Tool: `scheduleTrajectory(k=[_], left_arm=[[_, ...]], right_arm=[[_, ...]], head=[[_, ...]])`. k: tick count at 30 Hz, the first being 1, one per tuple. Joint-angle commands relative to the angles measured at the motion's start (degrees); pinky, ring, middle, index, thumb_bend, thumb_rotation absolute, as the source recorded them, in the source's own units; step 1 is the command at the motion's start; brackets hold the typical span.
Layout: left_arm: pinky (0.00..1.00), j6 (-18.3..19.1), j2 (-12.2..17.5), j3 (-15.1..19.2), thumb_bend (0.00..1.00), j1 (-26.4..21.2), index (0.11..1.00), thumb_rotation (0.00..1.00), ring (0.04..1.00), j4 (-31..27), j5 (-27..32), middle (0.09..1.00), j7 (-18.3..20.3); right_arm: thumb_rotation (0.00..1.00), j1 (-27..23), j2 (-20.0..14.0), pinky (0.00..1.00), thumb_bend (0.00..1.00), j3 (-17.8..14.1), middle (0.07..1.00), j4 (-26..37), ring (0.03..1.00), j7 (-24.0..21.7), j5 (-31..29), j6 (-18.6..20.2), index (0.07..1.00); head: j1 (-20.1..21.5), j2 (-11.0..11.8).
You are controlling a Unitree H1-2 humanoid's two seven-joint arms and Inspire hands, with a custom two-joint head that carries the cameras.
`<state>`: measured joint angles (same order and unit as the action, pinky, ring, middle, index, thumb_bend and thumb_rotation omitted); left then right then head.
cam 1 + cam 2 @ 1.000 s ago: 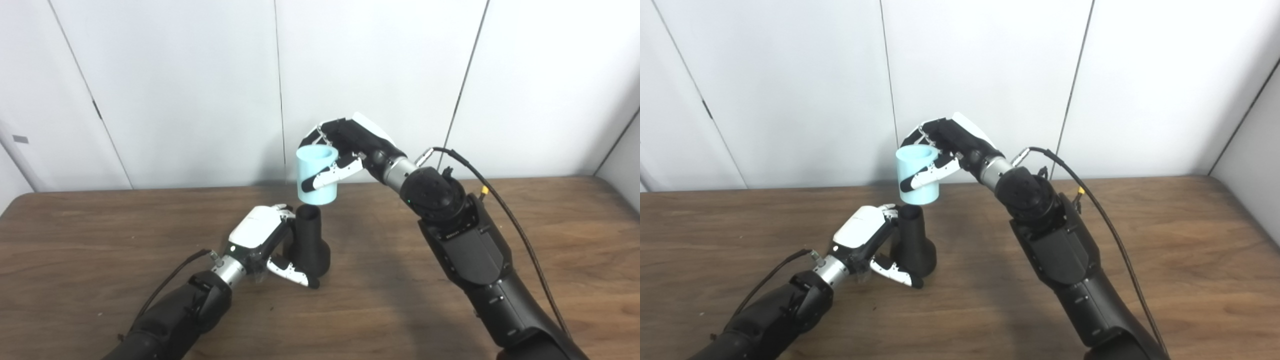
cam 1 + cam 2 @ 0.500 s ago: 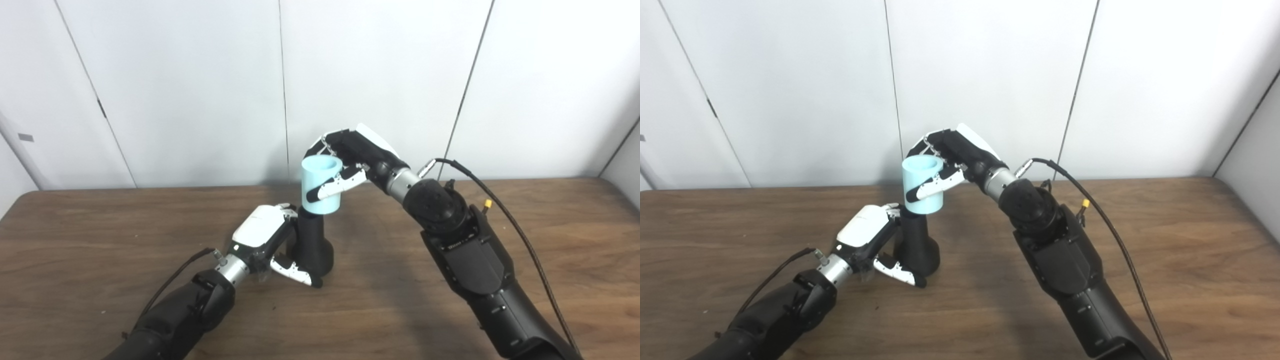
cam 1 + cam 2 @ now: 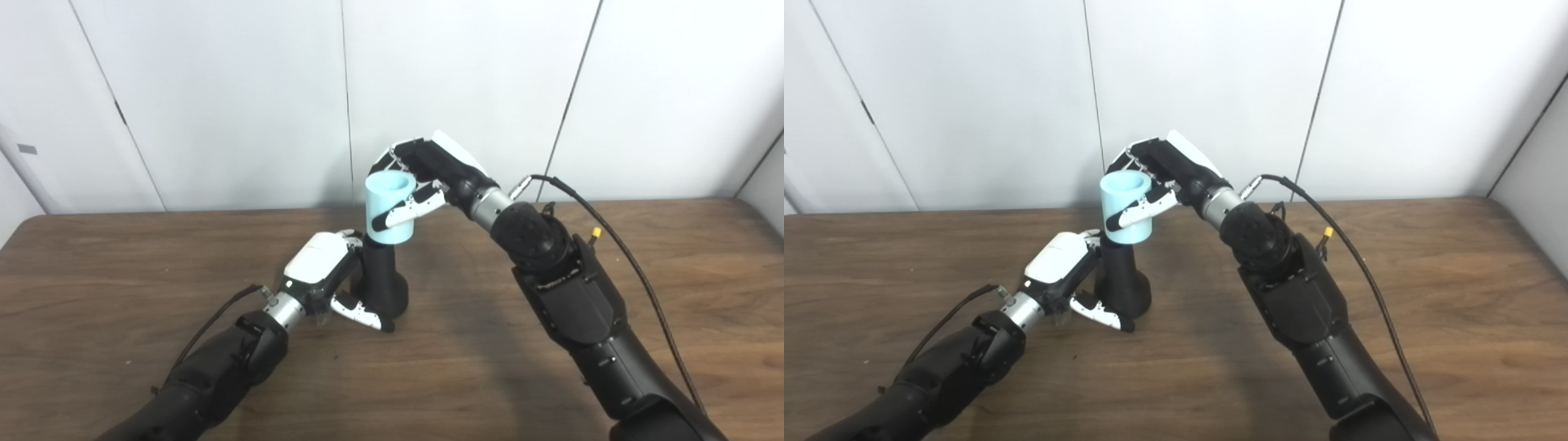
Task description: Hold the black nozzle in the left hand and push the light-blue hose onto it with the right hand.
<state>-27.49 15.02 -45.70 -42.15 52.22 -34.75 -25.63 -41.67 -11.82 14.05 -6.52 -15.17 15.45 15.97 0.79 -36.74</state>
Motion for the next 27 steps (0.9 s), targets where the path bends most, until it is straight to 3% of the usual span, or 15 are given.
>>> scheduleTrajectory(k=[1,27], left_arm=[[0.85,1.3,-5.6,-4.3,0.53,11.0,0.481,0.0,0.675,4.9,-4.4,0.49,7.5],[0.87,2.3,-5.3,-3.5,0.53,11.2,0.481,0.0,0.687,3.5,-4.6,0.491,10.0]], right_arm=[[0.0,-2.1,1.2,0.34,0.52,1.1,0.477,2.4,0.428,-0.6,0.4,-1.7,0.502],[0.0,-4.1,0.5,0.32,0.52,0.8,0.473,2.8,0.407,-1.8,0.6,-1.8,0.528]], head=[[-0.1,-0.3],[0.0,-1.2]])
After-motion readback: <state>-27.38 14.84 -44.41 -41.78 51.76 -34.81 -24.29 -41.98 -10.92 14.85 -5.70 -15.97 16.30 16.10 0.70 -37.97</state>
